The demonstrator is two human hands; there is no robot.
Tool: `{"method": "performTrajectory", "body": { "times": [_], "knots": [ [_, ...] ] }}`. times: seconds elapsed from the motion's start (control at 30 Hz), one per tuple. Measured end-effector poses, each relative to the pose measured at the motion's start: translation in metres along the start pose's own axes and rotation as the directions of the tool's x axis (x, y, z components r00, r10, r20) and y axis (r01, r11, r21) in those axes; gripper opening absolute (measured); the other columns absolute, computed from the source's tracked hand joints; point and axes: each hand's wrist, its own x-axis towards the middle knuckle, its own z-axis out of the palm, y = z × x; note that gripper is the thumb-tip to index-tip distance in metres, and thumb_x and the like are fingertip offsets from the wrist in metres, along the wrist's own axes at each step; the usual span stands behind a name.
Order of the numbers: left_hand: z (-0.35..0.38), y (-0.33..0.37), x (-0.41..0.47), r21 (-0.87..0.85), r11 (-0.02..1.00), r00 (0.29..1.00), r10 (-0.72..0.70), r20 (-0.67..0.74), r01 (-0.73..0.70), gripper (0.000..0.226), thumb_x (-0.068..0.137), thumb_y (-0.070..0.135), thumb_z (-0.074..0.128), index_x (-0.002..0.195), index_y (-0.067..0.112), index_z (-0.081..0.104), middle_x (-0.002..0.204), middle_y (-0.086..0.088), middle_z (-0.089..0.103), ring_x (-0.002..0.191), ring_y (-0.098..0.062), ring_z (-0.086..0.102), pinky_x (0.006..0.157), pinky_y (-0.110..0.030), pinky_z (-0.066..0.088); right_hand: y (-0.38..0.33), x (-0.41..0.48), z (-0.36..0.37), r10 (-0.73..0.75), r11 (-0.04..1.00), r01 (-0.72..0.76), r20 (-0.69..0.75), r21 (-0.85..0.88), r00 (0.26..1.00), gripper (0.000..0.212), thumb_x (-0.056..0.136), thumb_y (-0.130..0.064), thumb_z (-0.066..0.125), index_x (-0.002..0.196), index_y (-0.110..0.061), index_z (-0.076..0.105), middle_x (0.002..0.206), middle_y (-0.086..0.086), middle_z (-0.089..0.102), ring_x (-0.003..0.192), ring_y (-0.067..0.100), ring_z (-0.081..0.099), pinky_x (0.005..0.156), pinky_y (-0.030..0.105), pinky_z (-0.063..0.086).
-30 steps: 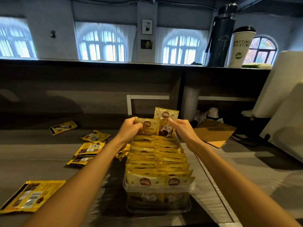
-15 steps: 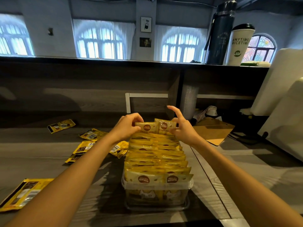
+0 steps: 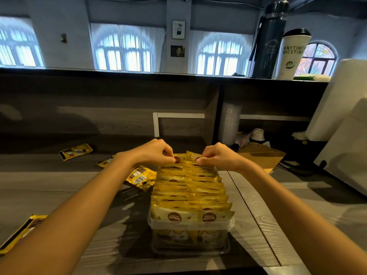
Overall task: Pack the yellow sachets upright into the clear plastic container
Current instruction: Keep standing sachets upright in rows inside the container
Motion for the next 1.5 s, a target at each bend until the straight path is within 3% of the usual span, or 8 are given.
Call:
{"method": "performTrajectory", "body": {
  "times": [0.17,0.27,0.5,0.67,0.83,1.07,1.23,1.5],
  "knots": [
    [-0.006,-0.007,-0.001,-0.017,0.999,0.997,0.031,0.069,-0.029,0.021,0.088,0.022,0.060,0.104,0.011,0.069,0.103,-0.002,0.065,0.089,-0.003,0.056,0.075,-0.015,0.046,-0.005,-0.001,-0.002,-0.122,0.982,0.118,-0.019,-0.146,0.992,0.023,0.088,-0.013,0.060,0.107,-0.002,0.068,0.105,0.010,0.067,0.089,0.008,0.056,0.070,0.006,0.045],
    [-0.004,-0.005,0.002,0.016,0.999,0.998,0.037,0.048,-0.038,0.018,0.089,0.015,0.058,0.103,0.008,0.068,0.090,0.007,0.059,0.085,-0.003,0.054,0.073,-0.013,0.044,-0.004,-0.002,-0.001,-0.128,0.977,0.121,-0.030,-0.176,0.991,0.022,0.088,-0.010,0.059,0.107,-0.001,0.068,0.106,0.013,0.067,0.089,0.010,0.056,0.078,0.014,0.046],
    [-0.004,-0.004,-0.001,0.044,0.998,0.997,0.050,0.059,-0.053,0.014,0.092,0.014,0.052,0.097,0.010,0.064,0.086,0.007,0.055,0.085,-0.005,0.053,0.073,-0.015,0.042,-0.002,-0.005,-0.004,-0.128,0.966,0.121,-0.017,-0.230,0.992,0.019,0.090,-0.008,0.057,0.106,-0.002,0.065,0.105,0.012,0.065,0.089,0.010,0.058,0.068,0.005,0.042],
    [-0.007,-0.002,-0.006,-0.053,0.999,0.995,0.009,0.102,-0.004,0.018,0.095,0.025,0.047,0.085,0.021,0.061,0.082,0.006,0.056,0.081,-0.007,0.054,0.071,-0.021,0.043,-0.009,-0.011,-0.006,-0.008,0.998,0.016,0.108,-0.069,0.994,0.035,0.092,-0.001,0.049,0.124,-0.015,0.042,0.111,0.012,0.058,0.103,0.024,0.061,0.087,0.029,0.051],
    [-0.001,0.003,-0.009,-0.174,0.983,0.998,-0.050,0.028,0.054,0.006,0.097,0.021,0.042,0.096,0.020,0.048,0.094,0.001,0.054,0.091,-0.012,0.053,0.073,-0.022,0.043,-0.020,-0.015,-0.003,0.075,0.997,-0.073,0.167,-0.019,0.983,0.036,0.098,-0.007,0.033,0.127,-0.003,0.054,0.132,0.014,0.052,0.123,0.026,0.048,0.096,0.025,0.035],
    [0.009,0.003,-0.016,-0.235,0.969,0.985,-0.114,-0.126,0.082,0.010,0.096,0.014,0.044,0.101,0.018,0.051,0.107,-0.010,0.059,0.101,-0.021,0.057,0.080,-0.028,0.047,-0.028,-0.017,0.009,0.161,0.984,-0.163,0.034,0.068,0.986,0.037,0.098,-0.024,0.038,0.117,-0.001,0.060,0.122,0.017,0.059,0.115,0.026,0.054,0.095,0.031,0.040],
    [-0.002,0.009,-0.030,-0.250,0.964,0.954,-0.153,-0.256,0.088,0.013,0.095,0.013,0.045,0.105,0.016,0.053,0.109,-0.008,0.058,0.098,-0.015,0.054,0.066,-0.016,0.042,-0.047,-0.018,0.014,0.161,0.987,-0.161,-0.053,0.002,0.985,0.038,0.098,-0.028,0.037,0.114,-0.003,0.061,0.116,0.016,0.061,0.108,0.026,0.057,0.094,0.036,0.045],
    [-0.030,0.007,-0.082,-0.176,0.955,0.824,-0.294,-0.485,0.238,0.024,0.096,0.011,0.040,0.109,0.011,0.059,0.112,-0.012,0.060,0.095,-0.018,0.053,0.076,-0.029,0.042,-0.137,-0.022,0.043,-0.074,0.995,0.047,-0.351,-0.086,0.933,0.029,0.095,-0.019,0.041,0.111,-0.004,0.061,0.113,0.013,0.064,0.102,0.027,0.059,0.091,0.043,0.050]
  ]
}}
